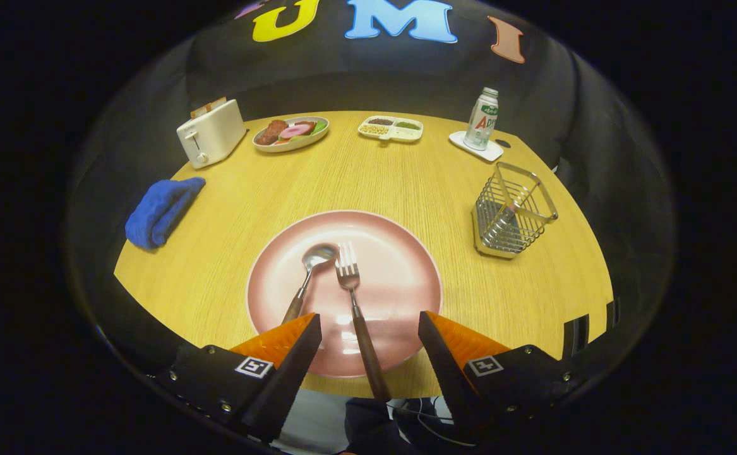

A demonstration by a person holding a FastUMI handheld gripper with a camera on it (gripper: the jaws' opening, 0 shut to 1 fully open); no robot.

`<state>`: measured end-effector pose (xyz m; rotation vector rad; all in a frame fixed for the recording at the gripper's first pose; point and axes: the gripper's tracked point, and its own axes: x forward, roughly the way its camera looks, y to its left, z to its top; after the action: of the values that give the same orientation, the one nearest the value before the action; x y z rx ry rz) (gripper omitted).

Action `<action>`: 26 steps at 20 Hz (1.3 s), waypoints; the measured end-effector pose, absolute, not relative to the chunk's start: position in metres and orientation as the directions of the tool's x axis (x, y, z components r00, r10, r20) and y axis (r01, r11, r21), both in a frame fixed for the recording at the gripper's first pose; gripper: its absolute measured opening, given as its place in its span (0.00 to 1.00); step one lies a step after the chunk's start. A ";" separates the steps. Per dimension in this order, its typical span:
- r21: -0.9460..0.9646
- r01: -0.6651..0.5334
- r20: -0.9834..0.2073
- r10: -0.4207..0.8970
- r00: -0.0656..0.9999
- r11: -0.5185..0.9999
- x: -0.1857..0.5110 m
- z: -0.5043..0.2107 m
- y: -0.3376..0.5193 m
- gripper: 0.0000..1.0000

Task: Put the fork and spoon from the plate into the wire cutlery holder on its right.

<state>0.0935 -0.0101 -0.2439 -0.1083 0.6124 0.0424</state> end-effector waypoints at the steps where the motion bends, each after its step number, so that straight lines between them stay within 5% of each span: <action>1: -0.091 -0.079 -0.586 0.011 0.810 0.993 0.094 -0.248 -0.009 0.96; 6: -0.097 -0.130 -0.633 0.040 0.773 0.987 0.098 -0.268 -0.002 0.96; 9: -0.110 -0.168 -0.675 0.050 0.736 0.980 0.099 -0.284 0.003 0.82; 12: -0.119 -0.181 -0.673 0.055 0.738 0.976 0.095 -0.281 0.005 0.56; 15: -0.112 -0.191 -0.684 0.064 0.727 0.975 0.099 -0.284 0.010 0.14; 19: -0.147 -0.198 -0.695 0.042 0.718 0.969 0.097 -0.280 0.010 0.04; 26: -0.136 -0.157 -0.692 0.020 0.722 0.978 0.094 -0.282 0.009 0.04</action>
<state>0.0941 0.0092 -0.2818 -0.1902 0.7590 0.0988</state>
